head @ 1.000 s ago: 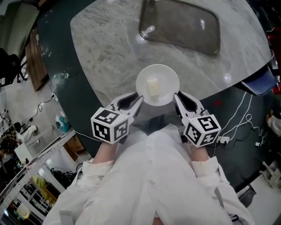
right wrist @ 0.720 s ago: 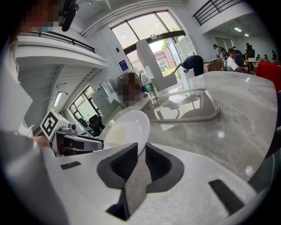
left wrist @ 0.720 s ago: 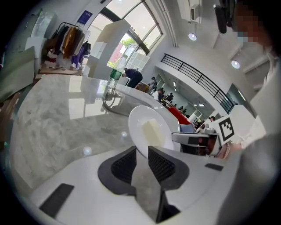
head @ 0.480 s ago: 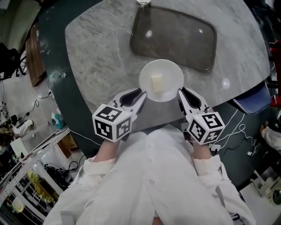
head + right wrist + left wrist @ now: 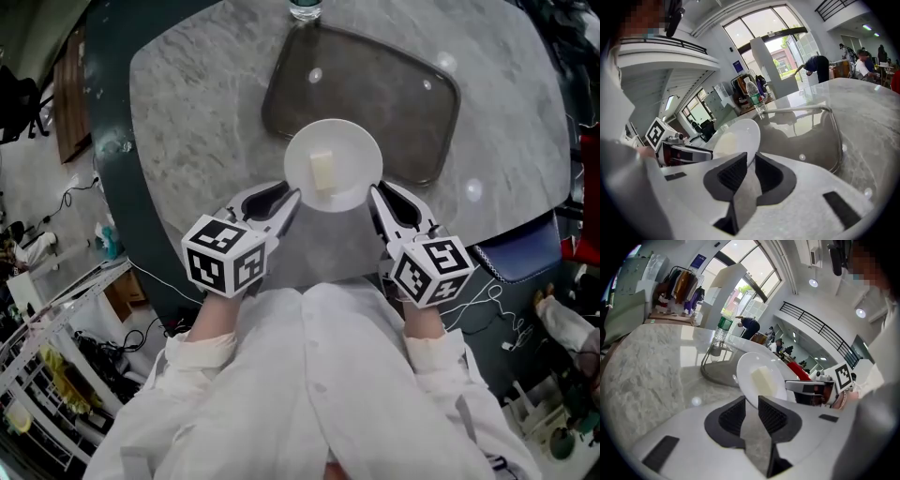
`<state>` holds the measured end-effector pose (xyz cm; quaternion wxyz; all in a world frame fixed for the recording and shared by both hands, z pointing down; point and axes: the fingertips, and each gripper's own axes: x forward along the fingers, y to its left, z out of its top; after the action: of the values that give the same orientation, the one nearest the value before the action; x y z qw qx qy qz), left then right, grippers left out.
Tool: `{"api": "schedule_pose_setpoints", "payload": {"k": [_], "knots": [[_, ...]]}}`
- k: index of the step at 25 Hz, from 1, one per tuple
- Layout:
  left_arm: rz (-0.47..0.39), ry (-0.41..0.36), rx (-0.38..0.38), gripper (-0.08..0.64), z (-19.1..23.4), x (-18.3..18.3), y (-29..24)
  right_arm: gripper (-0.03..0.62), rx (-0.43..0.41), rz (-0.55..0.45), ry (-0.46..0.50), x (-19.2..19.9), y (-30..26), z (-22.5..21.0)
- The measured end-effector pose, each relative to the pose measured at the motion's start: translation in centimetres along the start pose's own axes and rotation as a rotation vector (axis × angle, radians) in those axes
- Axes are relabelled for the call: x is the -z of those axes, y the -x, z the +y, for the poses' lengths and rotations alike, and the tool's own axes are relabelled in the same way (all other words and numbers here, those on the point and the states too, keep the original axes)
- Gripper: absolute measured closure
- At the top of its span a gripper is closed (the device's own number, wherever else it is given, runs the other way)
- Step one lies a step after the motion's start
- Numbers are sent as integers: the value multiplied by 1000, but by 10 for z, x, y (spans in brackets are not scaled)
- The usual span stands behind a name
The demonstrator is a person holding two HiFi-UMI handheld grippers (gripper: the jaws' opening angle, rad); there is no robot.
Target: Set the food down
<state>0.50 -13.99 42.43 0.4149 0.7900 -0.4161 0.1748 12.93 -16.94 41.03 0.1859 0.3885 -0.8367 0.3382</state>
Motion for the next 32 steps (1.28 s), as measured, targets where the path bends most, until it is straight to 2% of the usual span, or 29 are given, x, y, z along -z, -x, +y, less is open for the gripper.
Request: {"api": "schedule_pose_setpoints", "payload": {"k": [7,16,32], "knots": [[-25,23,-27,468,-8,-28,-35,546,-26,18,18,-28,-9,-41],[-33,6,-54,468,-9,-60,-76,545,-41,36,36,-52,-27,-85],[-15,15,-90,468,6,-81,-116,545,-41,89,62,-65,-63,-123]]}}
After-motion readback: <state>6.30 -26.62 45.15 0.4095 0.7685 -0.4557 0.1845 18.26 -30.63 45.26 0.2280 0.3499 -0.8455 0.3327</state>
